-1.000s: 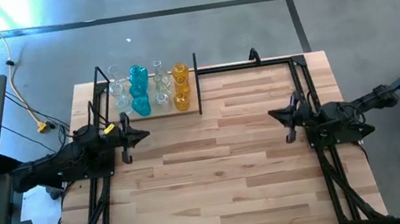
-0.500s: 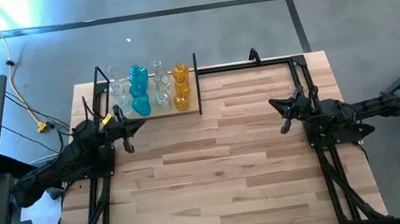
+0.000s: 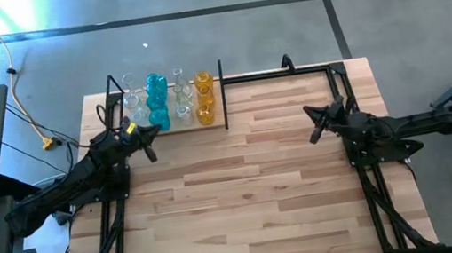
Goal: Sort vases onto shelf
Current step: Return to Home Position
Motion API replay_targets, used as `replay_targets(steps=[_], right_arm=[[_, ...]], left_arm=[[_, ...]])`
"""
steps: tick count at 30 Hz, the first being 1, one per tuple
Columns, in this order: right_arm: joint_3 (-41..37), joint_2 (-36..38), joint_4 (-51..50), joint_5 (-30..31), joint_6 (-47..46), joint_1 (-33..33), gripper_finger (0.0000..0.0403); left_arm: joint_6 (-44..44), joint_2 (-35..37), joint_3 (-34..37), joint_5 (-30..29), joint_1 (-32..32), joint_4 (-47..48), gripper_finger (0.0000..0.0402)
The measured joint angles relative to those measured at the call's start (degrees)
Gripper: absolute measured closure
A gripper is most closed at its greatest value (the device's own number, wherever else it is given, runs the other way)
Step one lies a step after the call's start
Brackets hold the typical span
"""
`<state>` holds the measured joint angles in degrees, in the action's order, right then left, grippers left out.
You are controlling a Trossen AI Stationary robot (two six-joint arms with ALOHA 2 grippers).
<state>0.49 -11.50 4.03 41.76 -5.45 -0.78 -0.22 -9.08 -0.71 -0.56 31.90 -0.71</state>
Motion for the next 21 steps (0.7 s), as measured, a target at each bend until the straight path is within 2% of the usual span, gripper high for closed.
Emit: replay_targets(steps=[4, 9, 21], right_arm=[[0.2, 0.0, -0.1, -0.7, -0.1, 0.0, 0.0403], [1.3, 0.0, -0.2, -0.9, 7.0, 0.0, 0.0403], [1.4, 0.0, -0.5, -0.9, 4.2, 0.0, 0.0403]], left_arm=[[2.3, -0.3, 0.0, -1.7, 0.0, -0.2, 0.0401], [1.7, -0.3, 0.0, -1.7, 0.0, -0.1, 0.0401], [-1.5, -0.3, 0.0, -1.7, 0.0, 0.0, 0.0401]])
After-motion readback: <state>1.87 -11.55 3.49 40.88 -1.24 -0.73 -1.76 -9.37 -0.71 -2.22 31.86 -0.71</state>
